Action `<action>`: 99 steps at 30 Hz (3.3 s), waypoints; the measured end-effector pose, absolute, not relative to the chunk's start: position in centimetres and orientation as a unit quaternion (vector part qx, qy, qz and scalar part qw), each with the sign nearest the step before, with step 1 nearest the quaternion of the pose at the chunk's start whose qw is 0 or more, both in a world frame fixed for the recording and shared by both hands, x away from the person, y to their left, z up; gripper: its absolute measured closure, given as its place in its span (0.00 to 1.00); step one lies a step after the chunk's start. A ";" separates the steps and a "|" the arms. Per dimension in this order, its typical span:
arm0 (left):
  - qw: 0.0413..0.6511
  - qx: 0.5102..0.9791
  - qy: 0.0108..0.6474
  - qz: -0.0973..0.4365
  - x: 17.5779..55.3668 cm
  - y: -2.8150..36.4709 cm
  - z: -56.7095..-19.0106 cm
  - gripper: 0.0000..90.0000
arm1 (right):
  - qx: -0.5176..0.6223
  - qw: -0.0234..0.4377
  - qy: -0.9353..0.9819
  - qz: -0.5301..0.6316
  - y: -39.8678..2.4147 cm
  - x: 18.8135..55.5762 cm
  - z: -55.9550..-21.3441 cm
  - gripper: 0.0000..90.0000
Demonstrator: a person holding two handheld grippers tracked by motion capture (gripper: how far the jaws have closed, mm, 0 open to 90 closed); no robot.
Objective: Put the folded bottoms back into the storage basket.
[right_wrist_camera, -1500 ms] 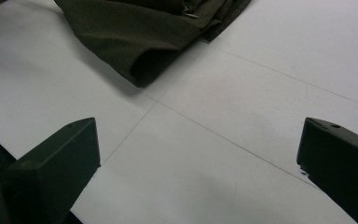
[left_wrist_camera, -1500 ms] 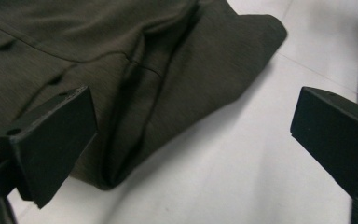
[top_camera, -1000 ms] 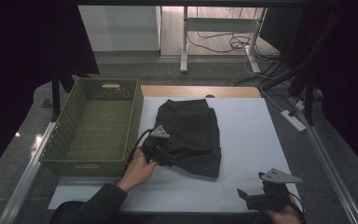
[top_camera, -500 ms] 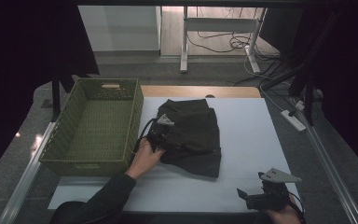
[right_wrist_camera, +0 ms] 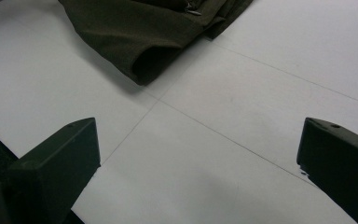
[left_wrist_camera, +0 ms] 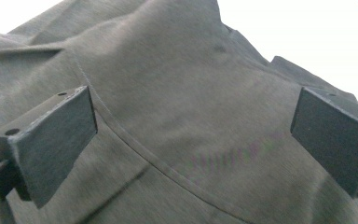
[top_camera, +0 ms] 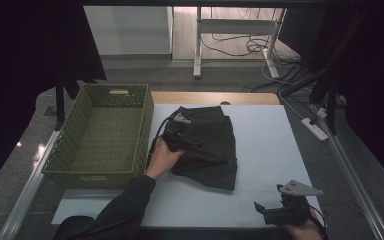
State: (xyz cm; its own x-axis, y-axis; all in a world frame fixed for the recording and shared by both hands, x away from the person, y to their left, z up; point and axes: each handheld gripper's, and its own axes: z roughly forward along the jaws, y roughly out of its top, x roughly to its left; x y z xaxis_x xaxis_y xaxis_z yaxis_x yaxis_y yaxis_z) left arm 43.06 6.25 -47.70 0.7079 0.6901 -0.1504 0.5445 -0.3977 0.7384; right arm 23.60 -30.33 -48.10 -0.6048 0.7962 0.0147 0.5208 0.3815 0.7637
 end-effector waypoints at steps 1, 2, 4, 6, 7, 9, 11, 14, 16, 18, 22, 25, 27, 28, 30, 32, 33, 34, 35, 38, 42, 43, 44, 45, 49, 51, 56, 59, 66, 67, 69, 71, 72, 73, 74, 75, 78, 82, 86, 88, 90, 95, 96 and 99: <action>0.401 0.831 0.373 0.092 43.4 6.3 -47.7 0.00 | 0.406 0.181 0.811 0.380 -30.3 23.6 -48.1 0.00; 0.399 0.832 0.374 0.093 43.7 6.3 -47.7 0.00 | 0.405 0.181 0.812 0.379 -30.3 23.6 -48.1 0.00; 0.399 0.831 0.376 0.090 44.4 6.5 -47.8 0.00 | 0.404 0.181 0.813 0.379 -30.3 23.6 -48.1 0.00; 0.393 0.832 0.379 0.095 45.0 6.7 -47.8 0.01 | 0.404 0.180 0.813 0.379 -30.3 23.6 -48.1 0.00; 0.391 0.832 0.382 0.098 45.3 6.7 -47.9 0.01 | 0.404 0.180 0.813 0.379 -30.3 23.6 -48.1 0.00; 0.388 0.831 0.386 0.096 46.0 6.9 -48.1 0.01 | 0.404 0.180 0.813 0.379 -30.3 23.6 -48.1 0.00; 0.389 0.826 0.396 0.092 46.7 7.3 -48.3 0.01 | 0.403 0.180 0.813 0.379 -30.3 23.6 -48.1 0.00; 0.381 0.824 0.409 0.094 47.6 7.9 -48.7 0.01 | 0.404 0.179 0.813 0.380 -30.3 23.6 -48.1 0.00; 0.379 0.820 0.420 0.092 48.0 8.5 -48.9 0.01 | 0.404 0.178 0.813 0.381 -30.3 23.6 -48.1 0.00; 0.375 0.815 0.433 0.092 48.4 9.0 -49.2 0.02 | 0.403 0.179 0.813 0.380 -30.3 23.6 -48.1 0.00; 0.358 0.812 0.452 0.089 49.1 9.4 -49.8 0.02 | 0.402 0.179 0.814 0.380 -30.3 23.6 -48.1 0.00; 0.348 0.813 0.458 0.089 49.4 9.5 -50.0 0.02 | 0.402 0.179 0.814 0.380 -30.3 23.6 -48.1 0.00; 0.330 0.816 0.466 0.087 49.8 9.7 -50.6 0.01 | 0.402 0.179 0.814 0.380 -30.3 23.6 -48.1 0.00; 0.330 0.816 0.466 0.087 49.8 9.7 -50.6 0.00 | 0.402 0.179 0.814 0.380 -30.3 23.6 -48.1 0.00; 0.328 0.814 0.473 0.074 50.0 9.9 -51.0 0.00 | 0.402 0.178 0.814 0.380 -30.3 23.6 -48.1 0.00; 0.328 0.811 0.481 0.064 50.2 10.1 -51.4 0.00 | 0.402 0.178 0.814 0.380 -30.3 23.6 -48.1 0.00; 0.329 0.810 0.483 0.055 50.3 10.2 -51.7 0.00 | 0.402 0.178 0.814 0.380 -30.3 23.6 -48.1 0.00; 0.327 0.810 0.485 0.047 50.4 10.2 -51.9 0.00 | 0.402 0.178 0.814 0.380 -30.3 23.6 -48.1 0.00; 0.332 0.806 0.488 0.041 50.4 10.2 -52.1 0.00 | 0.401 0.178 0.814 0.380 -30.3 23.6 -48.1 0.00; 0.344 0.800 0.491 0.019 50.6 10.3 -52.7 0.00 | 0.401 0.178 0.815 0.379 -30.3 23.6 -48.1 0.00; 0.354 0.808 0.471 0.001 50.6 9.8 -52.9 0.00 | 0.400 0.176 0.816 0.378 -30.3 23.7 -48.1 0.00; 0.356 0.810 0.467 -0.002 50.6 9.6 -52.9 0.02 | 0.400 0.177 0.817 0.377 -30.2 23.7 -48.1 0.00; 0.355 0.811 0.466 -0.002 50.6 9.4 -52.9 0.03 | 0.400 0.177 0.817 0.376 -30.2 23.7 -48.2 0.00; 0.355 0.811 0.464 -0.002 50.6 9.3 -52.9 0.04 | 0.399 0.178 0.818 0.374 -30.2 23.7 -48.2 0.00; 0.356 0.815 0.458 -0.001 50.5 8.9 -52.8 0.15 | 0.395 0.176 0.823 0.369 -30.0 23.7 -48.2 0.00; 0.355 0.817 0.455 -0.002 50.4 8.8 -52.7 0.21 | 0.391 0.176 0.826 0.367 -29.9 23.7 -48.2 0.00; 0.361 0.815 0.453 -0.023 50.1 8.5 -52.5 0.42 | 0.382 0.176 0.832 0.361 -29.6 23.7 -48.2 0.00; 0.364 0.815 0.450 -0.019 49.8 8.3 -52.3 0.56 | 0.393 0.181 0.828 0.358 -29.6 23.8 -48.2 0.00; 0.357 0.824 0.440 0.015 49.1 7.8 -51.9 0.65 | 0.405 0.181 0.815 0.373 -29.9 24.1 -48.0 0.00; 0.356 0.824 0.440 0.019 49.1 7.7 -51.9 0.66 | 0.401 0.183 0.815 0.375 -29.8 24.2 -47.9 0.00; 0.354 0.826 0.438 0.026 48.9 7.6 -51.8 0.66 | 0.394 0.188 0.817 0.377 -29.5 24.3 -47.8 0.00; 0.348 0.823 0.448 0.023 48.9 7.4 -51.7 0.67 | 0.387 0.195 0.818 0.378 -29.2 24.5 -47.7 0.00; 0.346 0.826 0.445 0.026 48.9 7.4 -51.6 0.67 | 0.384 0.195 0.817 0.383 -29.1 24.8 -47.6 0.00; 0.343 0.827 0.444 0.030 48.9 7.3 -51.6 0.67 | 0.384 0.194 0.817 0.383 -29.0 25.0 -47.5 0.00; 0.343 0.827 0.444 0.030 48.9 7.3 -51.6 0.66 | 0.384 0.194 0.817 0.383 -29.0 25.0 -47.5 0.00; 0.344 0.827 0.444 0.030 48.9 7.3 -51.6 0.66 | 0.386 0.196 0.813 0.389 -28.8 25.3 -47.5 0.00; 0.346 0.823 0.450 0.021 49.0 7.4 -51.6 0.66 | 0.388 0.197 0.811 0.391 -28.6 25.7 -47.5 0.00; 0.344 0.824 0.449 0.028 48.9 7.3 -51.6 0.66 | 0.393 0.196 0.808 0.393 -28.2 26.5 -47.6 0.00; 0.344 0.828 0.440 0.045 48.6 7.2 -51.6 0.65 | 0.402 0.184 0.807 0.391 -27.9 27.5 -47.5 0.00; 0.346 0.828 0.438 0.047 48.6 7.2 -51.6 0.65 | 0.399 0.175 0.807 0.398 -27.8 28.0 -47.7 0.00; 0.348 0.827 0.438 0.045 48.6 7.3 -51.7 0.65 | 0.396 0.170 0.810 0.398 -27.6 28.3 -47.8 0.00; 0.350 0.827 0.437 0.046 48.5 7.3 -51.8 0.65 | 0.401 0.167 0.809 0.397 -26.9 29.3 -47.8 0.00; 0.350 0.828 0.436 0.046 48.5 7.3 -51.8 0.65 | 0.405 0.164 0.809 0.394 -26.7 29.8 -47.8 0.00; 0.348 0.829 0.435 0.050 48.5 7.3 -51.7 0.65 | 0.409 0.161 0.808 0.392 -26.5 30.3 -47.9 0.00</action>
